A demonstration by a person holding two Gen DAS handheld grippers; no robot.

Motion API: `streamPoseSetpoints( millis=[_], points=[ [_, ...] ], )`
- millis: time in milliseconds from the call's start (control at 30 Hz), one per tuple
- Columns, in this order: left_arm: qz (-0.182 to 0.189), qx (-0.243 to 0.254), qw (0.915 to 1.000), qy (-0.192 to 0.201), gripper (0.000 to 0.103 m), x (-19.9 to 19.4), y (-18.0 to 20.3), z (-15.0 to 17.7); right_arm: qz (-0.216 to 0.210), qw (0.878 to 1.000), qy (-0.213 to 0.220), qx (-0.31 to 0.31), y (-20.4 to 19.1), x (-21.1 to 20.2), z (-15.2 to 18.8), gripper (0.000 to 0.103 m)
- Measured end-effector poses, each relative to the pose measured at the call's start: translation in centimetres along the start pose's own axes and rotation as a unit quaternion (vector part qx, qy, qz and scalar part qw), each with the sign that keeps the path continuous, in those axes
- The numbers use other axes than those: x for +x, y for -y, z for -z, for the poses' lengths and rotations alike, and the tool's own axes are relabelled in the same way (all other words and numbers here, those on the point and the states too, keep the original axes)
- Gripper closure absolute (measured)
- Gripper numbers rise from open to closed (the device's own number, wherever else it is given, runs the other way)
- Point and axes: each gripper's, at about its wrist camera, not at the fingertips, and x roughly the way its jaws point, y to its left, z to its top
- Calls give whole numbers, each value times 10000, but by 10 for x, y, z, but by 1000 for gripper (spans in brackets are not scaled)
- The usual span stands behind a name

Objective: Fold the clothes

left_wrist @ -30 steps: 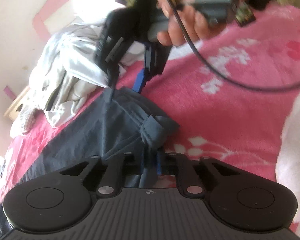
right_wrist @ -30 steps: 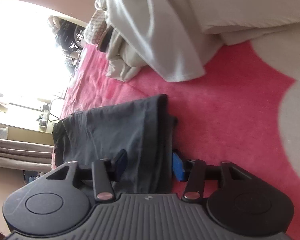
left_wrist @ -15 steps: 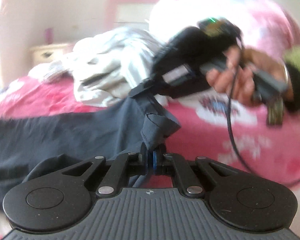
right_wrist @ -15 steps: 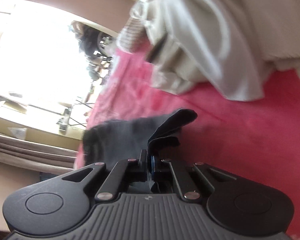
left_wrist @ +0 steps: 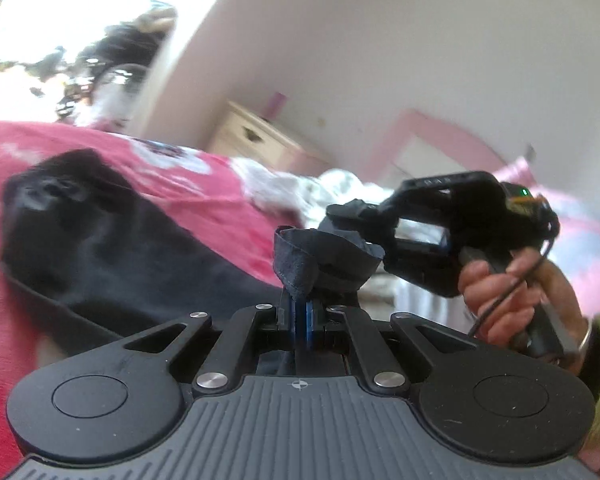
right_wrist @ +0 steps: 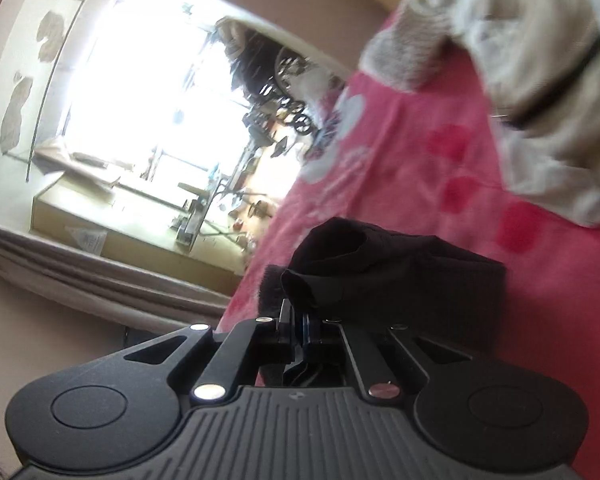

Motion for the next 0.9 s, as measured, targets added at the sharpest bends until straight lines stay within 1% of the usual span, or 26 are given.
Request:
streamPoseSetpoints(
  millis=[167,300,500,733,833,900],
  points=[
    [-257,-362,9983,366,100,-2,-40,-17,26,9998,-156,-154,-22,51,-4,99],
    [-401,-632,9957,543,100,2,-72,-28,107,9992,-245,-282,-34,89,-5,99],
    [-506,-985,9919,627,101,6,-120,-41,213,9981,-377,-433,-53,144,-7,99],
    [-611,-1299,9873,676,101,11,-163,-59,284,9957,-540,-694,-75,200,-9,99],
    [-690,-1529,9837,647,100,17,-182,-63,363,9953,-584,-677,-76,223,-11,99],
    [-758,-1792,9793,562,99,22,-195,-63,451,9946,-659,-658,-71,240,-11,99]
  ],
)
